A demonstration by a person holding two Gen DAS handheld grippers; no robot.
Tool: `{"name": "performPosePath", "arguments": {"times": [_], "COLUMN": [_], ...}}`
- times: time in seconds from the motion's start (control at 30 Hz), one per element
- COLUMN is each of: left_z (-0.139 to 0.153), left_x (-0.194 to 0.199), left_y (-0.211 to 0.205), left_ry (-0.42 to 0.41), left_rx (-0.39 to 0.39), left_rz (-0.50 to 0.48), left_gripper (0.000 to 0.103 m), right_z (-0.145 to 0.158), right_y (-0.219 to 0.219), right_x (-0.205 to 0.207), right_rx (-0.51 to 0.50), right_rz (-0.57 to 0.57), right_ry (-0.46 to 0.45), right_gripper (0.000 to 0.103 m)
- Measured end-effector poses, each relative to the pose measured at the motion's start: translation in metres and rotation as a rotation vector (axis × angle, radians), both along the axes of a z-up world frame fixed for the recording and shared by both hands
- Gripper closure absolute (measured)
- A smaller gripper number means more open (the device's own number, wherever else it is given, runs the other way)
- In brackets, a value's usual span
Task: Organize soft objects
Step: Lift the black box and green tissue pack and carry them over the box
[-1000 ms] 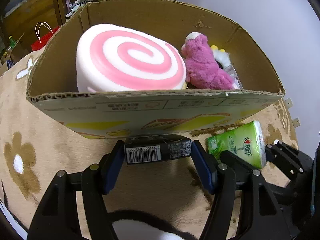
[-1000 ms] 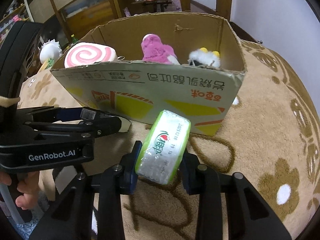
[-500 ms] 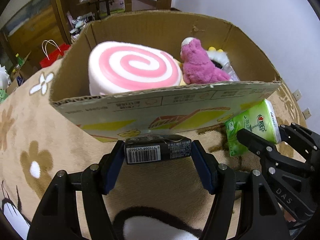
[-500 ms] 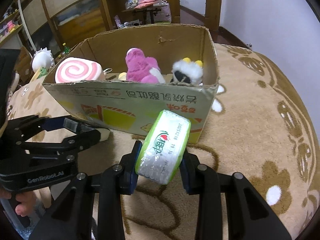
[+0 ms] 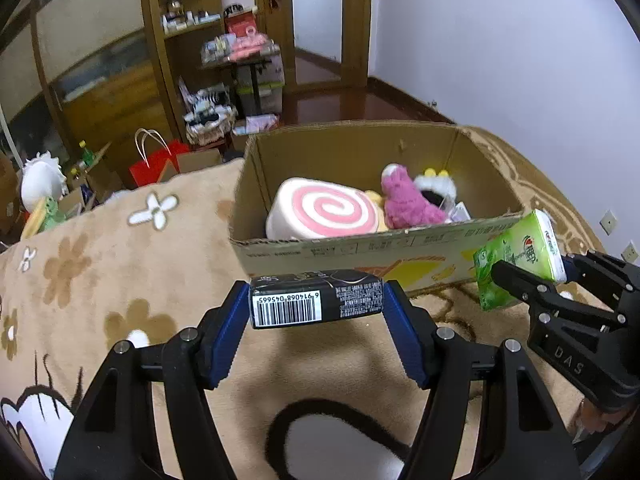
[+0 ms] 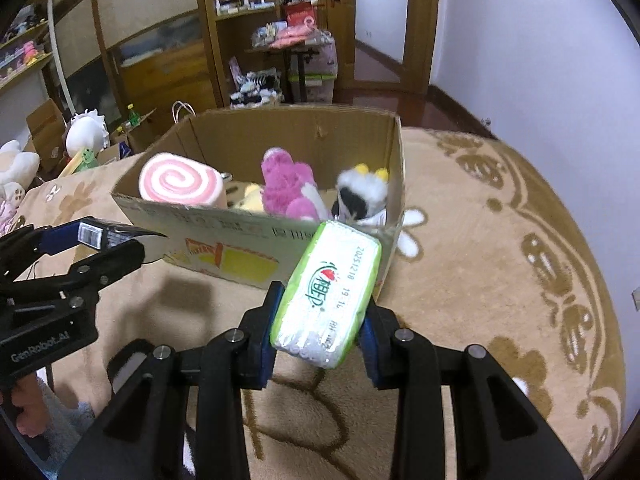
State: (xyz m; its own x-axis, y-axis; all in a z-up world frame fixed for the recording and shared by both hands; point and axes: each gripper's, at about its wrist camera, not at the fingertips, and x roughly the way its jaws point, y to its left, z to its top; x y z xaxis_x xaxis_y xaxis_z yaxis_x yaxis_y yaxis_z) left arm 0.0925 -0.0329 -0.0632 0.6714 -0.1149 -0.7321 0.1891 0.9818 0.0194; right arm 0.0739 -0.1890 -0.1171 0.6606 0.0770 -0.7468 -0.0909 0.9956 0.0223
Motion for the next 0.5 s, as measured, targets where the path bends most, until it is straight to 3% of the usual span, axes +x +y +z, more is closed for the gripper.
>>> {"name": "performPosePath", "arguments": {"times": [0.5], "left_z": [0.047], "left_x": [-0.028], "left_y": [0.013], "left_ry": [-0.247], "left_rx": [0.014], "left_rz": [0.04], "left_gripper": [0.037], "right_z": [0.054], "right_y": [0.009], "right_x": [-0.022], "right_rx": [-0.041], "right_rz": [0.003], "right_ry": [-0.191], "right_gripper": [0.067]}}
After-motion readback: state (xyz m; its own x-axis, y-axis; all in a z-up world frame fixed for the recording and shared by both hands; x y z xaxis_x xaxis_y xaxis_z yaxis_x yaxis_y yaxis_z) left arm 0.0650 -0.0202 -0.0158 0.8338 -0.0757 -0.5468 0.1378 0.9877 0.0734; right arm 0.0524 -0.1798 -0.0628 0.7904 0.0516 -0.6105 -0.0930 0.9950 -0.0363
